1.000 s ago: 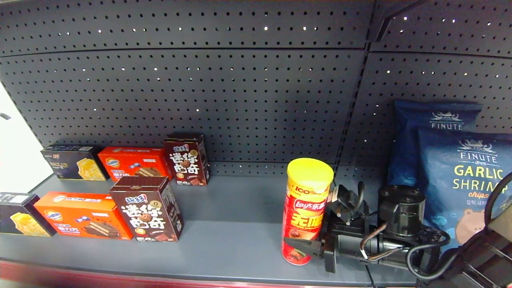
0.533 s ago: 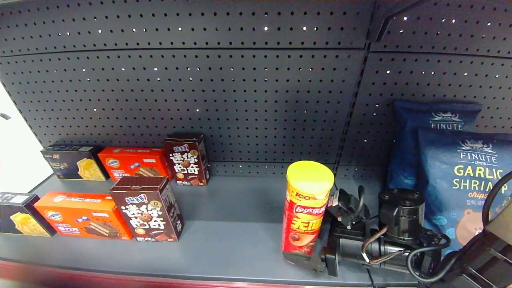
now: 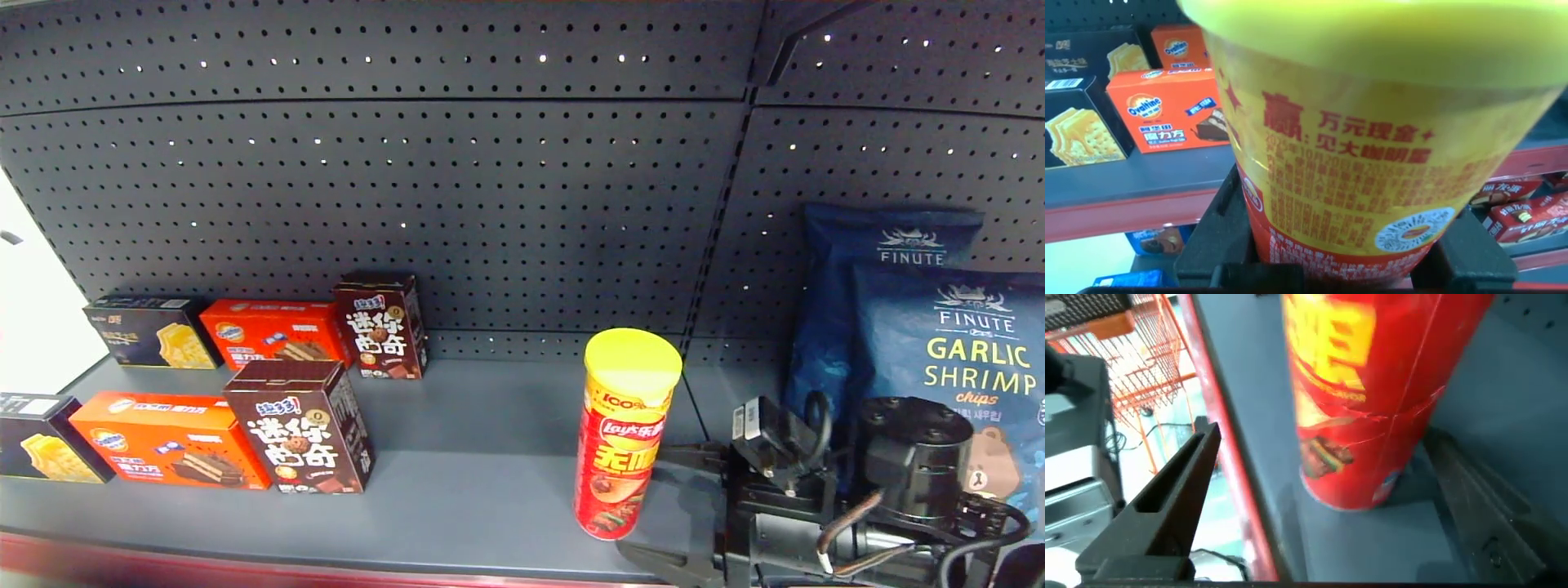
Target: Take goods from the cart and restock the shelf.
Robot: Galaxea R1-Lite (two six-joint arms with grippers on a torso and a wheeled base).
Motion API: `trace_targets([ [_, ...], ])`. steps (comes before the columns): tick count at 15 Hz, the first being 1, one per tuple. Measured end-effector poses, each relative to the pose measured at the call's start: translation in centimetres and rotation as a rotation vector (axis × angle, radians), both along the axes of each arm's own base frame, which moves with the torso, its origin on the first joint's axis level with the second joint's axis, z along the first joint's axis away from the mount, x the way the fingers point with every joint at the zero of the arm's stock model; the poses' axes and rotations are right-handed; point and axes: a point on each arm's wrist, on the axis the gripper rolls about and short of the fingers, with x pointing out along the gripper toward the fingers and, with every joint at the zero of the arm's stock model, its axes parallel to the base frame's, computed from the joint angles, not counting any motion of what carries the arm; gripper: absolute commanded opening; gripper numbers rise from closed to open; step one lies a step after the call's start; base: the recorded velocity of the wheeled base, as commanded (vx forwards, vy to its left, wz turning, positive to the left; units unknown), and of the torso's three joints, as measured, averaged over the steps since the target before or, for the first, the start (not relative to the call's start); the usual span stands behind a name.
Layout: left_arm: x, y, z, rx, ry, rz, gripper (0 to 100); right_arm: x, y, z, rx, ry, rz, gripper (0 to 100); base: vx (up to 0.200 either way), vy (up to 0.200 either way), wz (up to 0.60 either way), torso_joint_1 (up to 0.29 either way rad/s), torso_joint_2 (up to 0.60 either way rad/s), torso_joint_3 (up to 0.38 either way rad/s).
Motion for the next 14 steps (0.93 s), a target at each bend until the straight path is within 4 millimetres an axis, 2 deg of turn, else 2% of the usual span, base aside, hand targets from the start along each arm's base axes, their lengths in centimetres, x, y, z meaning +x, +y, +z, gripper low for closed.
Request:
trace_targets([
  [3,-0.5,0.1,1.5,-0.002,-0.05,-0.007,0,-2.4,-1.9,2.2,-0.01,0.004,-0.032,100,0.0,0.0,0.0,0.0,0.0,0.0],
  [7,-0.5,-0.1,6.5,0.018,-0.116,-0.095,0,-6.9,-5.4,5.1,-0.071,0.056,-0.146,100,0.0,0.0,0.0,0.0,0.0,0.0],
  [10,1.1,-0.7,9.1,0.062,-0.094,-0.239,0,-10.1,-7.9,6.4,-0.106,0.072,-0.27,100,0.0,0.0,0.0,0.0,0.0,0.0],
  [14,4.1,-1.6,12.3,0.071,-0.04,-0.407,0,-12.0,-9.1,8.7,0.05,0.055,-0.31,100,0.0,0.0,0.0,0.0,0.0,0.0],
])
